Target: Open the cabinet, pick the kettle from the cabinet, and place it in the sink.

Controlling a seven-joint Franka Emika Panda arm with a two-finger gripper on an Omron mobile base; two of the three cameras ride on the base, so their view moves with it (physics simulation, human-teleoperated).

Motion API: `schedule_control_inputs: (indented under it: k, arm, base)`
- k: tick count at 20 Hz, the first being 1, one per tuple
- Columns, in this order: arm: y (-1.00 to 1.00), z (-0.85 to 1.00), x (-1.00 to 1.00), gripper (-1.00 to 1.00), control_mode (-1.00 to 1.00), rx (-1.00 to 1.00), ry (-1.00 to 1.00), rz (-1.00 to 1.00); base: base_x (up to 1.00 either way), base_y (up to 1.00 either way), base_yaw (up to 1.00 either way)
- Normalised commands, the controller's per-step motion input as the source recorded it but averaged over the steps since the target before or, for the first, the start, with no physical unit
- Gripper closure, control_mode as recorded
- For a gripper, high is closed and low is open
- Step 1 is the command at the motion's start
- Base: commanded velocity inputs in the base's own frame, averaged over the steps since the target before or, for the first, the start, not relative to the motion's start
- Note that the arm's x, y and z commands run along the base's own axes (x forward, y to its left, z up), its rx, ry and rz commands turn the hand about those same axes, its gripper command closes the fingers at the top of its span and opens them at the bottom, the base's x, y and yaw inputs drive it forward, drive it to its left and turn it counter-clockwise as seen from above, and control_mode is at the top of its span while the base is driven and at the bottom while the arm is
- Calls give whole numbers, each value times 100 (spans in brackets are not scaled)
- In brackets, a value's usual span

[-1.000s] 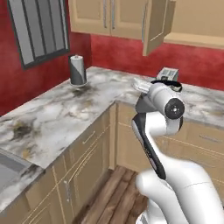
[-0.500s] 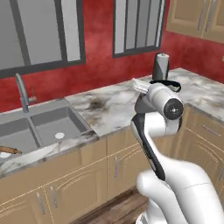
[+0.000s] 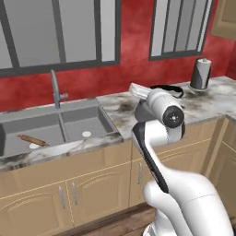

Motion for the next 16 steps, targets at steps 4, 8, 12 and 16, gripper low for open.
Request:
schedule_control_inputs:
  k: [4, 8, 12, 16]
  arm:
    - [0, 0, 0, 100, 100, 0, 0, 0]
    - [0, 0, 0, 100, 100, 0, 0, 0]
    - [0, 0, 0, 100, 100, 0, 0, 0]
    - [0, 0, 0, 100, 100, 0, 0, 0]
  base:
    - [0, 24, 0]
    - [0, 49, -1]
    - [0, 61, 0]
    - [-3, 65, 1]
